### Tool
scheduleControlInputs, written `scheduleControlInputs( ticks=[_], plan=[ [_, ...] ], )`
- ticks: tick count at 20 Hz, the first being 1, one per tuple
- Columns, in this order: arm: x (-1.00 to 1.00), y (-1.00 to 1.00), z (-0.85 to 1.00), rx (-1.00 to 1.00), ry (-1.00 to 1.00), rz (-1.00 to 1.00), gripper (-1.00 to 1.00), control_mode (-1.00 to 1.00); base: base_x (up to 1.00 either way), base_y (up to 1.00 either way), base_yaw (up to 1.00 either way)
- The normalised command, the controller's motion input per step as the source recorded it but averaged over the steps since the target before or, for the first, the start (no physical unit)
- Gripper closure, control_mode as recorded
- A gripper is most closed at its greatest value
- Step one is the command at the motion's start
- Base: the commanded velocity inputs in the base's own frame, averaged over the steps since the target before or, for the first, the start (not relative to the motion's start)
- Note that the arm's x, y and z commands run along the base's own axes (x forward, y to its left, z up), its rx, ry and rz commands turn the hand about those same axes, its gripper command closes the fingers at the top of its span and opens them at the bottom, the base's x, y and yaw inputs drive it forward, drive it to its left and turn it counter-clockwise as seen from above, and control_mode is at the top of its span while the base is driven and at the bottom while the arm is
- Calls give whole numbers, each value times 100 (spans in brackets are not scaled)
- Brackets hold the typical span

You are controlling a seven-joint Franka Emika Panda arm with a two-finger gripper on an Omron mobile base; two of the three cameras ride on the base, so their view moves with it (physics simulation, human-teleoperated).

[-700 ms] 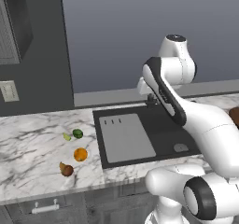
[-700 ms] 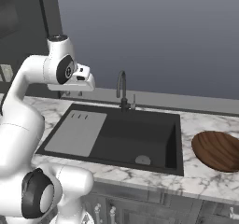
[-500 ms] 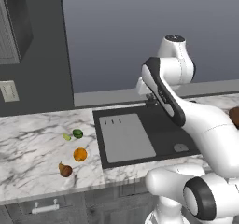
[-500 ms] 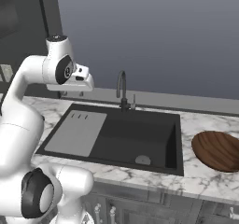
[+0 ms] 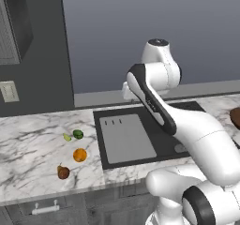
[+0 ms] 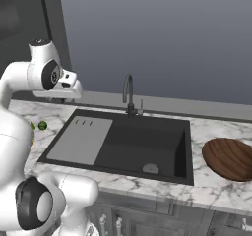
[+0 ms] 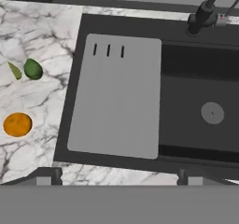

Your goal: There is a mixed pile of frozen fruits and vegetables on the counter. Locate all the frozen vegetables and place the items in a bowl on the counter. Take all the frozen fruits and defrost them in a running sink.

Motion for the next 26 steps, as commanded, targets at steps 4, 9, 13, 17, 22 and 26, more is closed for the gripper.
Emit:
scheduleControlInputs(
  ticks=[4,9,13,17,22,26],
  plan=[
    [10,64,-16,0,5,-6,-100,-100,0,0,0],
    [17,72,-8,-4,7,-9,-100,-100,0,0,0],
    [21,85,-9,-10,3,-8,-100,-100,0,0,0],
    [37,72,-25,-3,8,-1,-100,-100,0,0,0],
    [47,51,-40,4,19,12,-100,-100,0,0,0],
    [42,38,-49,5,13,20,-100,-100,0,0,0]
  ],
)
